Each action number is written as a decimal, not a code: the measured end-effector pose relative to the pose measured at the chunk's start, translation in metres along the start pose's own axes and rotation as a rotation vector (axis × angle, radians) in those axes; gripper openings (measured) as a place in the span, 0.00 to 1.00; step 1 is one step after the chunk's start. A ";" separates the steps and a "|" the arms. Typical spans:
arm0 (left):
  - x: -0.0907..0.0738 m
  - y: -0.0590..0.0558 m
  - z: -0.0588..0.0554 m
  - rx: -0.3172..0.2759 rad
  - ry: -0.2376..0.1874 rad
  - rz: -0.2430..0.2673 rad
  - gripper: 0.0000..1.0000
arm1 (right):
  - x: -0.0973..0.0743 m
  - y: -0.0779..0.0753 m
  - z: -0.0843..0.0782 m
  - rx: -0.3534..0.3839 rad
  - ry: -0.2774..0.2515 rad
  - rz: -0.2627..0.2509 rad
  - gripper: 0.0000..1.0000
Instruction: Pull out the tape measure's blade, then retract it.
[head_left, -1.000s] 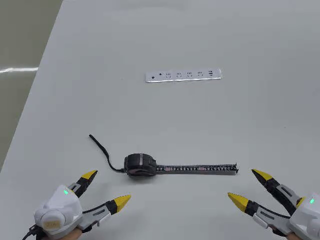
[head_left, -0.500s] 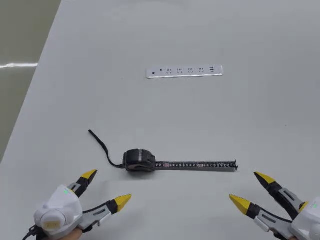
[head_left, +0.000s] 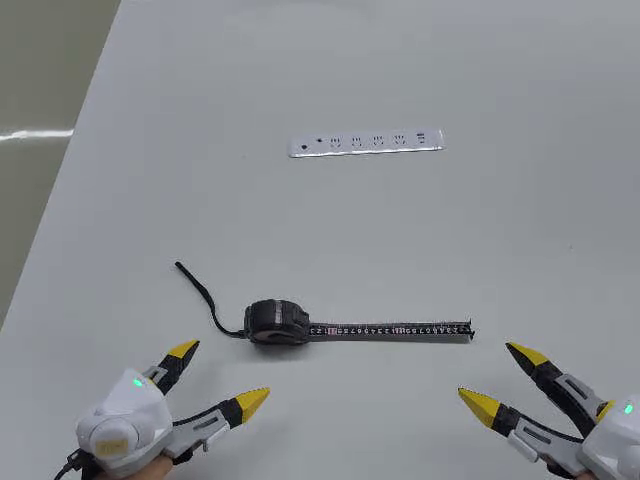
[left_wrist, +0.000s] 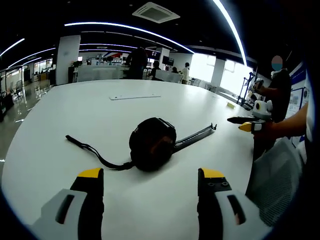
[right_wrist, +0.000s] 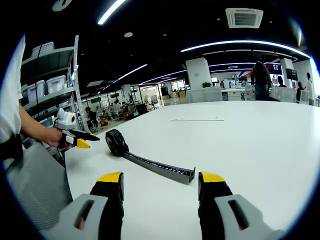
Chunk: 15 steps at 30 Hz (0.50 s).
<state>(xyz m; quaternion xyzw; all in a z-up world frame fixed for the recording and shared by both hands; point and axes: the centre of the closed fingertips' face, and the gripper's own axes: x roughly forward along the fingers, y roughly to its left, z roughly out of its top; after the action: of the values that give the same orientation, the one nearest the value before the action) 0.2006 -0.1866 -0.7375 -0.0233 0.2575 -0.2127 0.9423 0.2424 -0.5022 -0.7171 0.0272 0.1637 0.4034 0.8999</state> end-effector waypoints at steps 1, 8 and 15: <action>0.001 -0.001 0.000 -0.004 0.000 -0.001 0.76 | 0.000 0.000 -0.001 0.001 0.001 0.000 0.60; 0.008 -0.009 -0.001 0.000 0.012 0.002 0.76 | 0.001 0.001 -0.002 0.002 0.004 0.007 0.60; 0.013 -0.009 0.001 -0.025 0.013 0.020 0.76 | 0.004 0.002 0.000 0.006 0.000 0.015 0.60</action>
<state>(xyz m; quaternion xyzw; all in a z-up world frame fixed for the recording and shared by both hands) 0.2076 -0.1999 -0.7413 -0.0313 0.2665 -0.2001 0.9423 0.2433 -0.4979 -0.7183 0.0310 0.1644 0.4095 0.8969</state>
